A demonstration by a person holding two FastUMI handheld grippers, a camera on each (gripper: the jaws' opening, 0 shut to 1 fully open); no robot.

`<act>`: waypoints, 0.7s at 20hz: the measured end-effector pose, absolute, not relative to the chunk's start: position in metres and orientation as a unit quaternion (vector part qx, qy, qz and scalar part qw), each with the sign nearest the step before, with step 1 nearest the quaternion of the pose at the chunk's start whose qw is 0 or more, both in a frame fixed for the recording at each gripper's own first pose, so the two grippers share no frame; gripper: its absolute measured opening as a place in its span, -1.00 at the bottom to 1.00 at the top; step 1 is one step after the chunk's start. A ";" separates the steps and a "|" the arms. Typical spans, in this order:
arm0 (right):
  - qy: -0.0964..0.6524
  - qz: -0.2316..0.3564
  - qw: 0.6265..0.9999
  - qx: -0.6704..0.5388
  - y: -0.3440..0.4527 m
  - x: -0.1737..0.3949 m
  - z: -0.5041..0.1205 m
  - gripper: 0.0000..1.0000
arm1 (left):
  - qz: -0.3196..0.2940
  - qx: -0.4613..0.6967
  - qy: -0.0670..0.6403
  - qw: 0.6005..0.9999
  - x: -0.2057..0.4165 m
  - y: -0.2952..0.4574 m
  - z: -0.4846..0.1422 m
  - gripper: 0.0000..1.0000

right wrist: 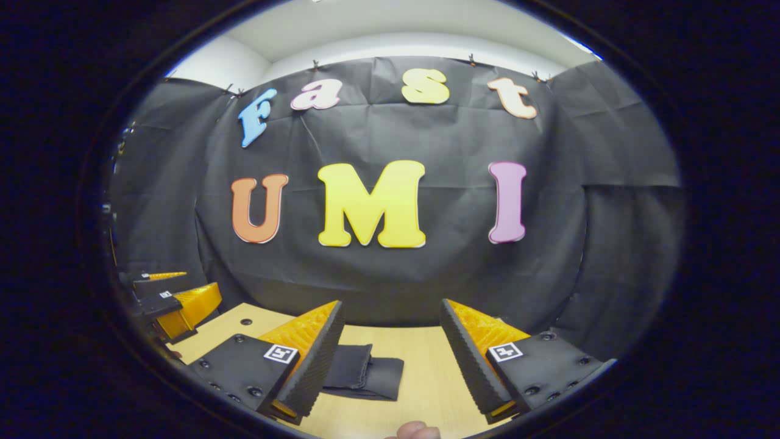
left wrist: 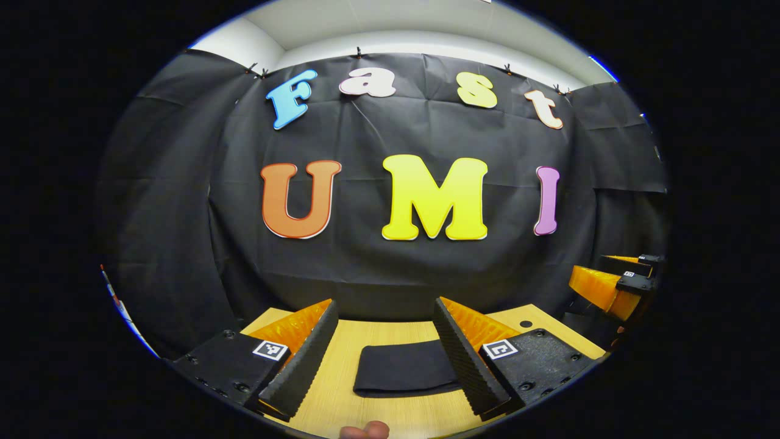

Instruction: Grasp the waist and the cuffs of the jeans and fold them to make the two legs overlap; first hold the waist and fold one-third of the jeans toward the cuffs, then hold the cuffs and fold the remaining one-third in the same direction to finish folding.

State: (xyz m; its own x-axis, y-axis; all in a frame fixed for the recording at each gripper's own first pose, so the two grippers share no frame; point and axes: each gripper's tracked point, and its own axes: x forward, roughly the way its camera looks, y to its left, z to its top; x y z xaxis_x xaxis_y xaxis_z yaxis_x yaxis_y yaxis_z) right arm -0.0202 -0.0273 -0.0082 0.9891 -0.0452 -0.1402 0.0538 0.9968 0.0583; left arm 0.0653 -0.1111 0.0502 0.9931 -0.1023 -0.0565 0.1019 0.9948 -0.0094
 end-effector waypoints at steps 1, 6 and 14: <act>0.063 -0.021 0.997 0.030 -0.020 -0.022 -0.004 0.94 | -0.051 -0.008 0.027 0.998 0.062 -0.109 0.054 1.00; 0.038 -0.016 0.999 0.022 -0.004 -0.027 0.007 0.89 | -0.038 -0.015 0.018 0.999 0.049 -0.101 0.064 1.00; 0.024 -0.016 0.999 0.030 0.003 -0.022 0.014 0.89 | -0.031 -0.014 0.008 0.999 0.052 -0.093 0.072 0.99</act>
State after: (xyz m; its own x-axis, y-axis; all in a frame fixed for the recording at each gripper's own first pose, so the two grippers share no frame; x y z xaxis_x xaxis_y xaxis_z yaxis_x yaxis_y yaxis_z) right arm -0.0218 0.0031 0.0140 0.9983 -0.0310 -0.0485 0.0339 0.9977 0.0592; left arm 0.0523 -0.0927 0.0723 0.9979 -0.0631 -0.0141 0.0627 0.9976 -0.0283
